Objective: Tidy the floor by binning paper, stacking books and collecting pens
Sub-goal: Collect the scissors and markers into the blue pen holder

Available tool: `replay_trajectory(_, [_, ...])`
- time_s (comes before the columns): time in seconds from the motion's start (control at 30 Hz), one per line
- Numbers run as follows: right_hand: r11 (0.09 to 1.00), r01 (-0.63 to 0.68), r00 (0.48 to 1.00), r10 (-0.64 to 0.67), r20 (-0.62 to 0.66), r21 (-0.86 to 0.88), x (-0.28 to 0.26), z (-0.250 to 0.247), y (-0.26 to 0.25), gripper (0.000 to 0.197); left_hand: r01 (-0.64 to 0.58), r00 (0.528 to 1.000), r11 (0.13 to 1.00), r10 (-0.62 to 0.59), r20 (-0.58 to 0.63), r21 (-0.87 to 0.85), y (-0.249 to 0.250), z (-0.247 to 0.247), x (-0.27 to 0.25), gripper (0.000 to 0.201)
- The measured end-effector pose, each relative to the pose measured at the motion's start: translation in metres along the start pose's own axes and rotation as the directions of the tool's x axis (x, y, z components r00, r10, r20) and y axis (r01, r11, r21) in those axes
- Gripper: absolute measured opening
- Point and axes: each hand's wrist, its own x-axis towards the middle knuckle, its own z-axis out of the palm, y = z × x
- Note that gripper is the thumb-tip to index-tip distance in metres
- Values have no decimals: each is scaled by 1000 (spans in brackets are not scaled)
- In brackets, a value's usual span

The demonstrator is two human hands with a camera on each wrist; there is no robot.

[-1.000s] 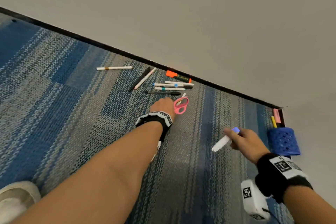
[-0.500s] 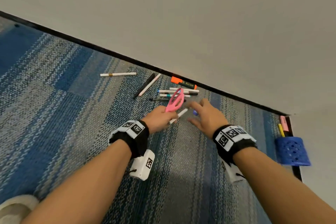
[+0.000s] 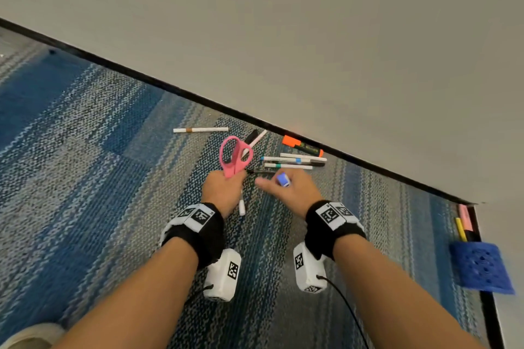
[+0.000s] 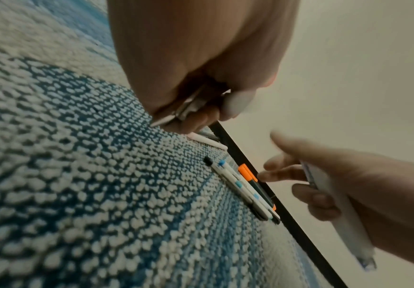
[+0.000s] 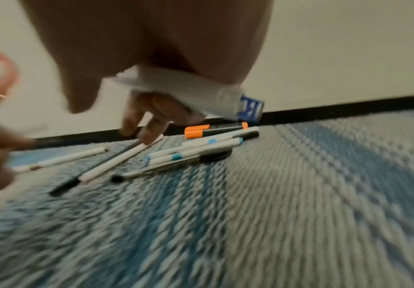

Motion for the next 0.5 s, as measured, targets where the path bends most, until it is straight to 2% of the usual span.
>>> replay_trajectory(0.07, [978,-21,992,-6,-126,-207,18,-16,5,20,-26,1000,999,27,10,-39,-5,-3,6,35])
replay_trajectory(0.1, [948,-40,989,-6,-146,-315,24,-22,6,16,-27,999,997,30,41,-71,-7,-6,7,34])
replay_trajectory(0.13, [916,-65,991,11,-137,-396,30,-24,8,23,-25,997,995,32,74,-93,-9,-8,9,32])
replay_trajectory(0.23, [888,-115,993,88,-80,-445,42,-15,13,34,-41,993,996,49,104,-78,-16,-14,13,20])
replay_trajectory(0.37, [844,-139,990,115,-78,-518,50,4,21,22,-80,995,997,80,64,1,-17,-13,13,15])
replay_trajectory(0.5, [759,-63,994,103,24,-648,43,6,28,24,-69,993,995,61,103,72,-12,-7,10,19])
